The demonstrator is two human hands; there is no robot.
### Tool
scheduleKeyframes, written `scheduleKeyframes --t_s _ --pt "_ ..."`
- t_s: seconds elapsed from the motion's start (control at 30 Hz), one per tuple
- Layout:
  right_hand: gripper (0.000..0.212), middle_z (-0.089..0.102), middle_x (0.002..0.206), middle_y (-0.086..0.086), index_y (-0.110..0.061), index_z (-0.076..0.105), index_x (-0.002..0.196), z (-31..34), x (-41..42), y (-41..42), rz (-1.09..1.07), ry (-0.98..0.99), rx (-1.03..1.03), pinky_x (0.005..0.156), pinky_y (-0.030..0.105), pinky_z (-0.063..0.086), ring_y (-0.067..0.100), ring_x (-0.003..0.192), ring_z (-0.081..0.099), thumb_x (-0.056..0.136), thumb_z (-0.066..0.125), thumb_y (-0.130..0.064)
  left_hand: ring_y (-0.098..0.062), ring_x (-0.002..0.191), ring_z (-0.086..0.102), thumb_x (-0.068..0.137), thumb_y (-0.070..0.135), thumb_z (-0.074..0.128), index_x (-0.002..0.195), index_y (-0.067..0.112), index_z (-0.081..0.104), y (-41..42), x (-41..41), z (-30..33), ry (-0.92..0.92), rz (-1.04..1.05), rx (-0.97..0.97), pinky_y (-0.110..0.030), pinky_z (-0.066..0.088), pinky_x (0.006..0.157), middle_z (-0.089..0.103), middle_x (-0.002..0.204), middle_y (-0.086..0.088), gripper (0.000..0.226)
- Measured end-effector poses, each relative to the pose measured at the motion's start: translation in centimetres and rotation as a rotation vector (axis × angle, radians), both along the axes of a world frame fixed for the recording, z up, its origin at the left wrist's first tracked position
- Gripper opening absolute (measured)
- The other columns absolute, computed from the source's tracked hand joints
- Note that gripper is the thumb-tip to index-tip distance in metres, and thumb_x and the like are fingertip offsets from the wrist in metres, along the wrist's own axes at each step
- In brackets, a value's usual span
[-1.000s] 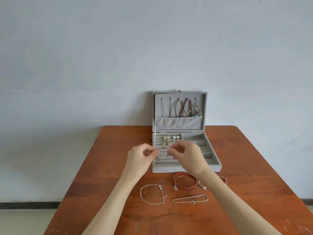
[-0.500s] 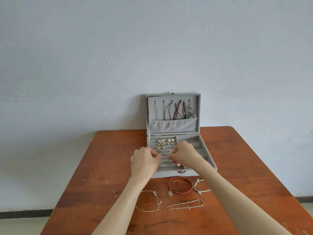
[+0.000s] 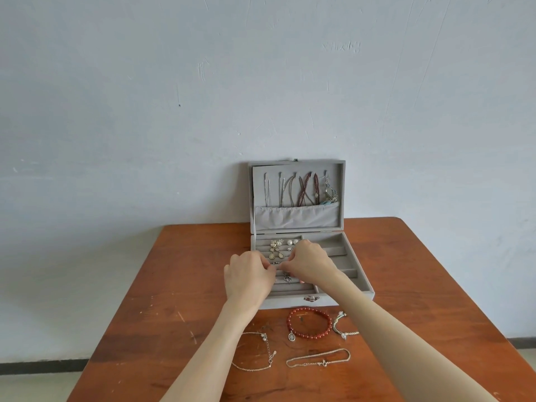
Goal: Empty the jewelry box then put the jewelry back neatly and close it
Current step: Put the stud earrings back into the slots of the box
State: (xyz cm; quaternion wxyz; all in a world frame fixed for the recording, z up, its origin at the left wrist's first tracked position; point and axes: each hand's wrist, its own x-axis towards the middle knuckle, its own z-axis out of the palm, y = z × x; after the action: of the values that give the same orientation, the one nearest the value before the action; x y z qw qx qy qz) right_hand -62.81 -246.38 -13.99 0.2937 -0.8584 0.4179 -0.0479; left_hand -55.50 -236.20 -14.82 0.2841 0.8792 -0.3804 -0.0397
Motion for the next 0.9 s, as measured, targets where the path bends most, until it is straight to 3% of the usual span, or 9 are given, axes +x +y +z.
scheduleKeyframes --t_s 0.1,0.2,0.27,0.37,0.5,0.57,0.7,0.8,0.9 --pt "0.032 0.05 0.065 0.005 -0.014 0.045 0.062 0.1 0.2 0.2 -0.017 0.025 -0.016 0.069 0.032 0.05 0.027 0.079 0.059 0.079 0.065 -0.033 -0.024 0.097 0.058 0.086 0.022 0.057 0.085 0.016 0.067 0.0 0.1 0.2 0.042 -0.019 -0.013 -0.039 0.048 0.084 0.069 0.094 0.0 0.012" --pt "0.029 0.054 0.077 0.008 -0.014 0.044 0.064 -0.1 0.4 0.5 -0.042 0.045 -0.05 0.064 0.029 0.043 0.026 0.076 0.053 0.081 0.061 -0.03 -0.022 0.094 0.061 0.085 0.018 0.058 0.088 0.015 0.067 -0.2 0.3 0.5 0.079 -0.017 -0.008 -0.032 0.049 0.077 0.068 0.098 -0.002 0.01" --pt "0.019 0.059 0.085 0.01 -0.011 0.056 0.08 -0.1 0.3 0.7 -0.06 0.044 -0.081 0.065 0.028 0.042 0.027 0.08 0.057 0.082 0.059 -0.03 -0.021 0.091 0.062 0.085 0.016 0.059 0.088 0.014 0.067 -0.3 0.5 0.6 0.115 -0.016 0.005 -0.029 0.047 0.069 0.067 0.099 -0.003 0.009" --pt "0.029 0.065 0.099 0.012 -0.006 0.062 0.101 -0.2 0.2 0.9 -0.081 0.025 -0.127 0.067 0.028 0.04 0.03 0.093 0.06 0.087 0.053 -0.029 -0.022 0.087 0.063 0.082 0.012 0.059 0.084 0.013 0.068 -0.6 0.8 0.7 0.153 -0.016 0.022 -0.029 0.048 0.067 0.068 0.097 -0.005 0.009" --pt "0.02 0.056 0.079 0.008 -0.008 0.058 0.082 -0.4 -0.4 1.2 -0.067 -0.009 -0.131 0.064 0.028 0.039 0.028 0.078 0.054 0.088 0.046 -0.023 -0.027 0.091 0.062 0.08 0.01 0.059 0.085 0.012 0.069 -0.9 0.8 1.0 0.149 -0.002 0.041 -0.029 0.045 0.068 0.066 0.098 -0.008 0.011" --pt "0.02 0.061 0.081 0.006 -0.01 0.06 0.078 -0.5 -0.7 1.1 -0.045 -0.026 -0.123 0.063 0.028 0.039 0.028 0.08 0.057 0.087 0.046 -0.021 -0.029 0.09 0.062 0.08 0.009 0.058 0.086 0.011 0.07 -1.0 0.9 1.0 0.144 0.009 0.046 -0.029 0.045 0.067 0.066 0.095 -0.009 0.013" --pt "0.023 0.069 0.1 0.002 -0.024 0.07 0.096 -0.3 -1.1 1.4 0.005 -0.056 -0.12 0.07 0.029 0.046 0.025 0.094 0.061 0.084 0.05 -0.02 -0.026 0.089 0.063 0.085 0.014 0.057 0.089 0.011 0.07 -1.0 1.2 0.7 0.15 -0.01 0.022 -0.029 0.045 0.067 0.068 0.094 -0.008 0.015" --pt "0.025 0.069 0.102 0.0 -0.027 0.069 0.101 -0.3 -1.5 1.6 0.031 -0.078 -0.136 0.078 0.031 0.05 0.023 0.096 0.061 0.085 0.052 -0.021 -0.022 0.092 0.063 0.088 0.016 0.056 0.09 0.012 0.072 -0.7 1.4 0.5 0.174 -0.077 -0.011 -0.027 0.045 0.07 0.07 0.098 -0.007 0.017" --pt "0.026 0.068 0.103 -0.001 -0.025 0.066 0.11 -0.4 -2.0 1.7 0.057 -0.108 -0.165 0.082 0.031 0.048 0.022 0.1 0.059 0.088 0.052 -0.021 -0.015 0.097 0.059 0.09 0.016 0.055 0.104 0.014 0.069 0.0 1.7 0.5 0.181 -0.159 -0.062 -0.021 0.041 0.077 0.066 0.11 -0.003 0.02"
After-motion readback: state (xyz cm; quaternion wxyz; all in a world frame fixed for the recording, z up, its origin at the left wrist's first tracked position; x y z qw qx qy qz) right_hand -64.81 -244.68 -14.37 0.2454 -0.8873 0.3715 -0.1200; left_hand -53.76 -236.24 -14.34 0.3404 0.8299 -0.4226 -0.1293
